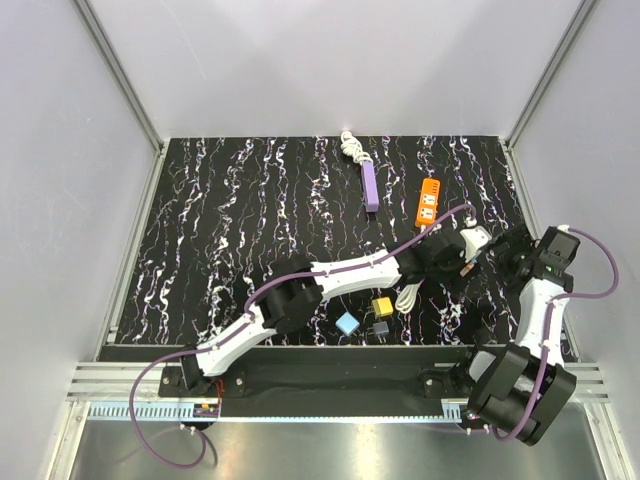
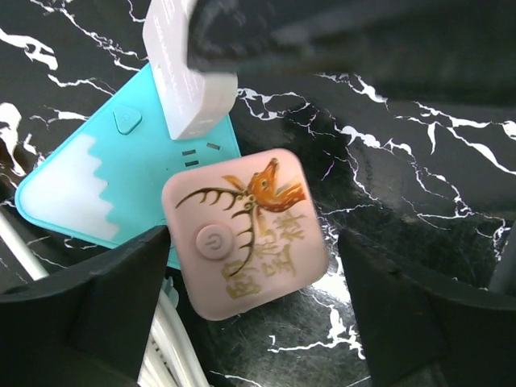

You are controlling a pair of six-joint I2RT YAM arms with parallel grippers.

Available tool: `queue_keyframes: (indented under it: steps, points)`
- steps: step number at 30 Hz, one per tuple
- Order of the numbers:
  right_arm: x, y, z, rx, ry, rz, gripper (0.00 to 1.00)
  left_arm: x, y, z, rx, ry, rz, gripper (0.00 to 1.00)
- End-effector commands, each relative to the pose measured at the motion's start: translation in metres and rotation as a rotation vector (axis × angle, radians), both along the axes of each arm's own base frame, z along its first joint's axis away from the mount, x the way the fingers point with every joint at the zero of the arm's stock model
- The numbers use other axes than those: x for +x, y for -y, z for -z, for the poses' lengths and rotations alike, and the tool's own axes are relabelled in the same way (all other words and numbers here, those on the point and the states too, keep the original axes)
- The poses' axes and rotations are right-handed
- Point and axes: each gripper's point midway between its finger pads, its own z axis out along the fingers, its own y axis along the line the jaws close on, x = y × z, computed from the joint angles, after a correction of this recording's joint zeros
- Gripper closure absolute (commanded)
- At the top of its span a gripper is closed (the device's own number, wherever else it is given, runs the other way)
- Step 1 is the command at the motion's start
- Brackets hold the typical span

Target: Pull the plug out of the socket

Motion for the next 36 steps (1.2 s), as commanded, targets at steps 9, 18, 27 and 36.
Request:
queue_keyframes:
  steps: [9, 18, 27, 36]
  points:
    - [0.001, -0.006, 0.017, 0.143, 0.044, -0.009, 0.10, 0.019, 0.011, -0.041, -0.135, -0.011, -0.028, 0.52]
    - [-0.004, -0.003, 0.025, 0.139, 0.036, 0.013, 0.25, 0.022, 0.008, -0.037, -0.134, -0.013, -0.019, 0.73]
    - [-0.003, 0.003, 0.039, 0.147, -0.008, 0.042, 0.42, 0.024, 0.000, -0.034, -0.148, -0.035, -0.027, 0.95]
    - [-0.004, 0.014, 0.038, 0.106, -0.007, 0.084, 0.40, 0.030, -0.008, -0.062, -0.228, -0.122, -0.044, 1.00]
